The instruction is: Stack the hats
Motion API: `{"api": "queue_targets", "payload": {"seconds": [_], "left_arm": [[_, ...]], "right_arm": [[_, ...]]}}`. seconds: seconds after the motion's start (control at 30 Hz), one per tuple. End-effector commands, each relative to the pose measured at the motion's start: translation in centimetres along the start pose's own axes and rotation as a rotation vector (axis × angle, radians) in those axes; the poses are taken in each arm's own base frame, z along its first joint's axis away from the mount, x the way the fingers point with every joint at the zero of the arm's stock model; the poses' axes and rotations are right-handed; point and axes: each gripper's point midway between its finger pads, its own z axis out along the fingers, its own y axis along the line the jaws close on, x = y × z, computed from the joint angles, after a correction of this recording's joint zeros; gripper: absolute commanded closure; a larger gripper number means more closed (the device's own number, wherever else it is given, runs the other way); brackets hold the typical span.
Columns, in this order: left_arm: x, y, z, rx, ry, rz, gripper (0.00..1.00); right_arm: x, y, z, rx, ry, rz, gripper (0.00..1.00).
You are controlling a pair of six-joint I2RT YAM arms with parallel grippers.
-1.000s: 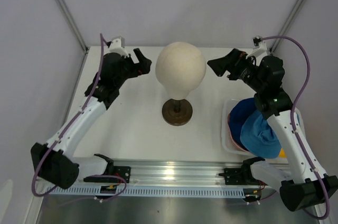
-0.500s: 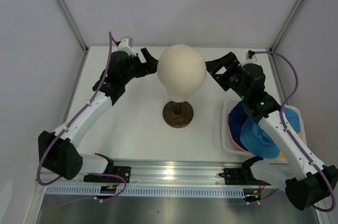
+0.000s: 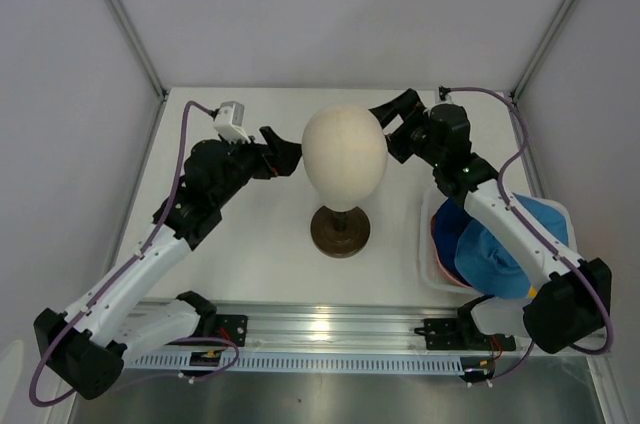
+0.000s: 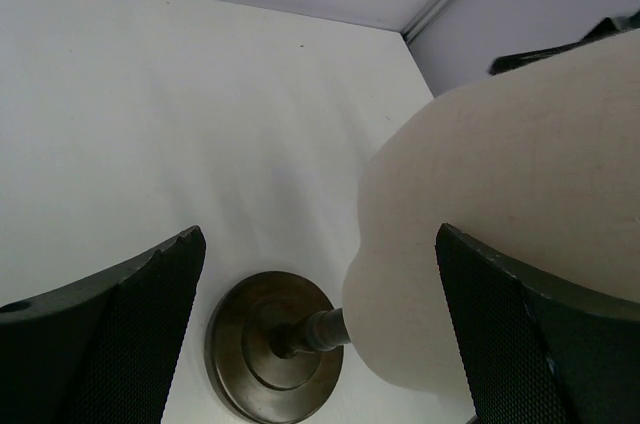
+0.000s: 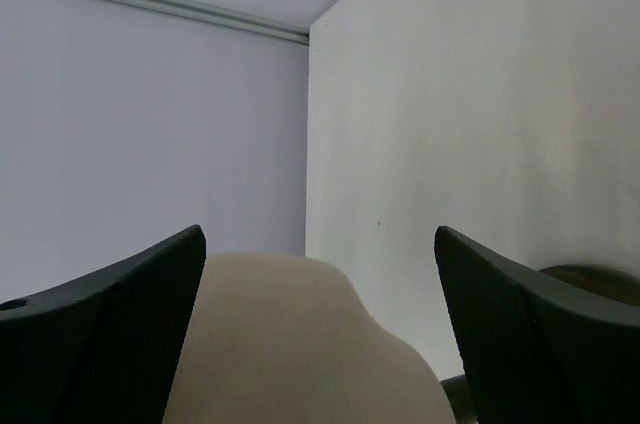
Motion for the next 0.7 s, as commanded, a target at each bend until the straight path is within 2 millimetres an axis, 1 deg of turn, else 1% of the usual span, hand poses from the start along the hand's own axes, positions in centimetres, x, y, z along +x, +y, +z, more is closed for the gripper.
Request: {"api": "queue_targets", "payload": {"seconds": [0.0, 0.1, 0.13, 0.17, 0.23, 0.27, 0.33, 0.37, 0.4, 0.43, 0.47, 0.5, 0.53, 0.57, 0.6, 0.63, 0.67], "left_arm": [[-0.5, -1.0, -1.4, 0.035, -0.030, 0.005, 0.00], [-0.6, -1.0, -2.3, 0.034, -0.030, 0.019, 0.01], [-0.6, -0.9, -2.6, 0.032, -0.026, 0.033, 0.00], [-0.8, -0.5, -2.7, 0.008, -0.039, 0.040, 0.01], [-1.5, -0.2, -3.1, -0.017, -0.050, 0.064, 0.01], [-1.4, 0.1, -3.2, -0.031, -0.047, 0.070, 0.01], [-1.9, 0.2, -3.7, -0.046, -0.056, 0.092, 0.01], [-2.0, 0.4, -3.9, -0.055, -0.058, 0.098, 0.00], [-2.1, 0.5, -4.4, -0.063, -0.061, 0.114, 0.00], [-2.5, 0.8, -4.7, -0.080, -0.074, 0.122, 0.00], [-2.6, 1.0, -5.1, -0.095, -0.078, 0.128, 0.01], [-2.5, 1.4, -5.4, -0.114, -0.077, 0.137, 0.01], [-2.9, 1.5, -6.0, -0.117, -0.096, 0.139, 0.01], [-2.7, 2.0, -6.3, -0.135, -0.099, 0.139, 0.00], [-2.7, 2.0, -6.6, -0.139, -0.102, 0.138, 0.01], [-2.6, 2.2, -6.8, -0.141, -0.101, 0.133, 0.01], [-2.1, 2.4, -7.1, -0.142, -0.097, 0.126, 0.01]], "right_arm": [[1.4, 1.8, 1.3, -0.074, 0.079, 0.011, 0.00], [1.8, 1.3, 1.9, -0.062, 0.097, 0.018, 0.01], [1.5, 1.7, 2.1, -0.081, 0.083, 0.011, 0.00], [1.3, 1.4, 2.2, -0.072, 0.070, 0.010, 0.01], [0.7, 1.6, 1.8, -0.069, 0.043, -0.031, 0.01], [0.1, 0.7, 1.7, -0.026, 0.021, -0.042, 0.01], [-0.9, 0.1, 1.1, 0.009, -0.009, -0.123, 0.01], [-2.0, 0.1, 0.4, 0.025, -0.047, -0.154, 0.01], [-3.3, -1.5, -0.3, 0.086, -0.066, -0.208, 0.00], [-4.4, -1.9, -1.0, 0.114, -0.089, -0.233, 0.00], [-6.1, -1.7, -2.4, 0.134, -0.136, -0.258, 0.01], [-7.9, -3.6, -3.8, 0.213, -0.164, -0.260, 0.01], [-9.1, -4.1, -5.0, 0.245, -0.190, -0.290, 0.01], [-10.5, -3.7, -7.1, 0.258, -0.242, -0.300, 0.00], [-11.1, -4.8, -8.6, 0.308, -0.255, -0.301, 0.01], [-12.7, -5.6, -10.5, 0.351, -0.308, -0.321, 0.01], [-13.8, -6.2, -12.3, 0.407, -0.366, -0.335, 0.01]]}}
